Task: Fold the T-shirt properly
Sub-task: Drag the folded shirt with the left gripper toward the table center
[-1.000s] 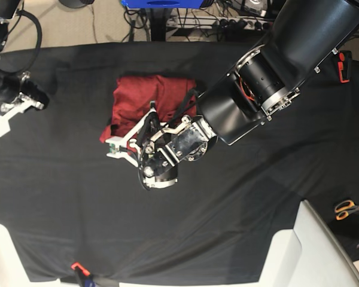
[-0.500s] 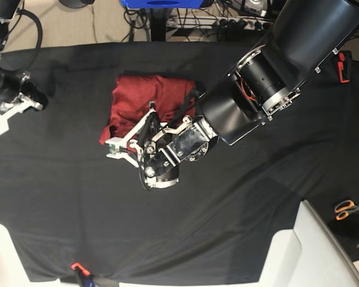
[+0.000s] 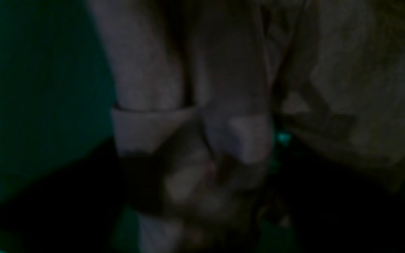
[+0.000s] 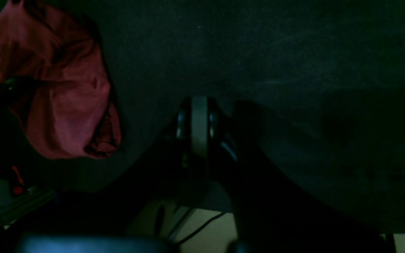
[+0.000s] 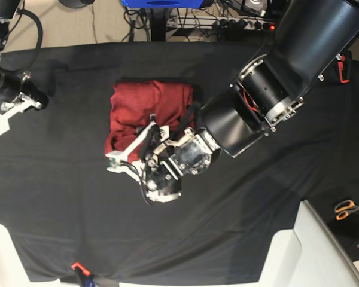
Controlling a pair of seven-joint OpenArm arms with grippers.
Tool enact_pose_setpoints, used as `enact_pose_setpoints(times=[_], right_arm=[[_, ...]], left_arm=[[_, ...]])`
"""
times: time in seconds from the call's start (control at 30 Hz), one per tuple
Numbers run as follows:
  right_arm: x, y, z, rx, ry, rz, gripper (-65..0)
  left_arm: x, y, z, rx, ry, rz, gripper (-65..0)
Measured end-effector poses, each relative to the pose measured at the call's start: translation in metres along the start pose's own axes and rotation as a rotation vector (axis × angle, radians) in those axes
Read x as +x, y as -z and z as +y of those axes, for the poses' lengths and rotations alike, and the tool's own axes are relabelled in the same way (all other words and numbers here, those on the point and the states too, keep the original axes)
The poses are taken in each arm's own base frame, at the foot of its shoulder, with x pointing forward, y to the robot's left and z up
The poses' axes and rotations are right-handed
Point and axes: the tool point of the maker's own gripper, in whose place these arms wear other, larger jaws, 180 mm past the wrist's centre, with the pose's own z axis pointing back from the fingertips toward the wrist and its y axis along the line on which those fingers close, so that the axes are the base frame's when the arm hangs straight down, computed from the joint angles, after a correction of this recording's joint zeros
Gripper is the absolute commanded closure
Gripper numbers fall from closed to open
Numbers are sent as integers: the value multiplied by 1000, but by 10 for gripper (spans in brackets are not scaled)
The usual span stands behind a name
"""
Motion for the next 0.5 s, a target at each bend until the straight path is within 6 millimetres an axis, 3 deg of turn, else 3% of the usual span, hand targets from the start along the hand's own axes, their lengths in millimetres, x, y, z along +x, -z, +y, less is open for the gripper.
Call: enact_pose_setpoints(times=[0.13, 0.5], right_arm=[[0, 0, 0, 1, 0, 0, 0], [4, 1, 3, 5, -4, -7, 0]], left_arm=[[-1, -5, 9, 19, 3, 7, -527], [8, -31, 45, 93, 23, -2, -530]])
